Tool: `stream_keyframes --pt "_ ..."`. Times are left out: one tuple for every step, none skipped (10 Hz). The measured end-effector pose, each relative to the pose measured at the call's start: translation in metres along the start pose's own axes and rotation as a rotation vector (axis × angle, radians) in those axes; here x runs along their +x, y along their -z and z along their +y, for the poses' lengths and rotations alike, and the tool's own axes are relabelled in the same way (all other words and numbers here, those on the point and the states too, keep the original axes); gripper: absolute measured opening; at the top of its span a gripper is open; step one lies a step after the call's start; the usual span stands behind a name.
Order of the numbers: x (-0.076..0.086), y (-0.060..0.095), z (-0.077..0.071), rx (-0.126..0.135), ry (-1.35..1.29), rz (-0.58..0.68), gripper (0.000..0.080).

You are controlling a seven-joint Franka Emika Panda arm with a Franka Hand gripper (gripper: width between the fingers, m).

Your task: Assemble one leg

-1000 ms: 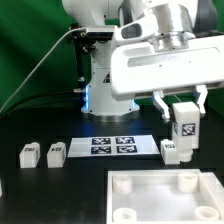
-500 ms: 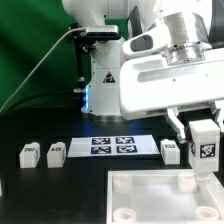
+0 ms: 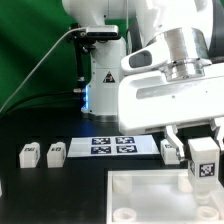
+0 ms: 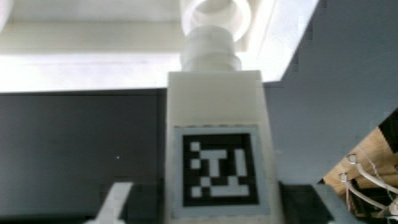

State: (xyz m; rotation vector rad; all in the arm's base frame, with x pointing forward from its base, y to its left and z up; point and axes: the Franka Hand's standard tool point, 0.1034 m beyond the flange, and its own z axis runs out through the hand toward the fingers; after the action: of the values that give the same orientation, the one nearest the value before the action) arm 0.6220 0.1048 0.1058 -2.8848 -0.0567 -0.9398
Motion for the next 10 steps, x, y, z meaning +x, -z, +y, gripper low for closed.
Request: stream_keyframes --pt "0.000 -0.005 -0.002 0.002 0.000 -0.001 0.0292" --pt "-0.001 -0.010 -0.003 0.004 0.000 -0.004 0.0292" --pt "-0.002 -0.012 -0.005 0.006 0.002 -0.006 0.0292" --pt "-0.006 -0.013 -0.007 0.008 0.005 -0.010 0.0292" --pt "-0.011 -0.016 -0.007 0.008 0.006 -0.019 0.0292" --pt "-0.014 -0.017 -0.006 0.007 0.007 -0.018 0.0292" --pt "-0.016 -0.017 -0.006 0.006 0.009 -0.019 0.0292" --pt "-0.018 -0.017 -0.006 0.005 0.007 -0.025 0.0292" --pt "-0.025 -0.018 -0.006 -0.001 -0.008 -0.031 0.0292" --pt "-0.028 -0.018 -0.007 -0.012 -0.021 -0.014 0.0292"
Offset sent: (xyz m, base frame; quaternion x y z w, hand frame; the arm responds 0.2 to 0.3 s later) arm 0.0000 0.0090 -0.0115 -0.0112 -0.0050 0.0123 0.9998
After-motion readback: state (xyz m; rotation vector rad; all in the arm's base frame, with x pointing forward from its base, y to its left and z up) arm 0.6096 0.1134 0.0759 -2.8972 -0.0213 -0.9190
